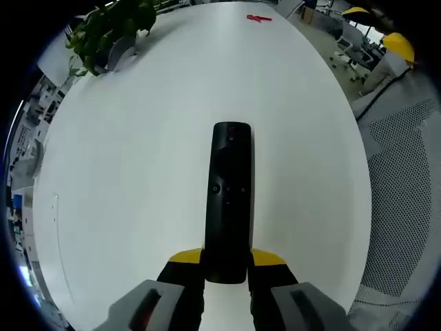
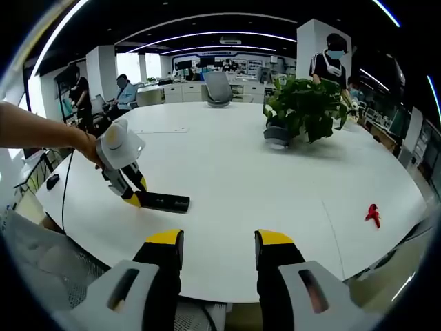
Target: Press the specified remote control buttons in sequence, fully releasing each button before pressing the next.
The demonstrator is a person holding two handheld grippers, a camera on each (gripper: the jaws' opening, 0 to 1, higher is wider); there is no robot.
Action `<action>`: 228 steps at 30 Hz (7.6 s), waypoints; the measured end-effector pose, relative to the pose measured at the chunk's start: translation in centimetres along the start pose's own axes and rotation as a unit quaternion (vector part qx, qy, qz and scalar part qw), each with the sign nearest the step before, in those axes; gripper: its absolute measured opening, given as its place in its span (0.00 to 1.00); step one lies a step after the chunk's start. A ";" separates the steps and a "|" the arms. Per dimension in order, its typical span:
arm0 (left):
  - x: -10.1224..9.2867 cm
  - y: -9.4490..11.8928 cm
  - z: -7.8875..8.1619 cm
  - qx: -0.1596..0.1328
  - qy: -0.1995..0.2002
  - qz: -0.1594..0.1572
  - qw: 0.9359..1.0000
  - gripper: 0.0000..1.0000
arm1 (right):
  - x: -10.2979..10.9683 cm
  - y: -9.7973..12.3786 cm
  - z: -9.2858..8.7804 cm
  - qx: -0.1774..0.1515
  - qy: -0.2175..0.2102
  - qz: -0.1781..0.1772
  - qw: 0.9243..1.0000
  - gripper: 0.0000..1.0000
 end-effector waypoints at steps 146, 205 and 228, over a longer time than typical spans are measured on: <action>-13.7 -2.7 -5.6 -0.165 -0.064 -0.026 0.984 0.24 | 10.4 -7.2 -5.3 0.414 -0.080 0.068 0.904 0.00; -13.5 -2.7 -5.4 -0.162 -0.064 -0.029 0.984 0.25 | 9.8 -7.4 -5.4 0.416 -0.076 0.077 0.903 0.00; -13.5 -2.7 -5.4 -0.163 -0.064 -0.029 0.984 0.25 | 10.5 -7.1 -5.2 0.409 -0.034 0.075 0.909 0.00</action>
Point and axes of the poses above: the point that each gripper's makers call its tool centre point, and the gripper's own axes: y roughly backward along the fingers, x roughly to its left, z roughly out of its top, the point moved 9 cm from there along y, roughly backward along the fingers, and after that the axes turned 15 degrees about -z, right-handed, at the moved point
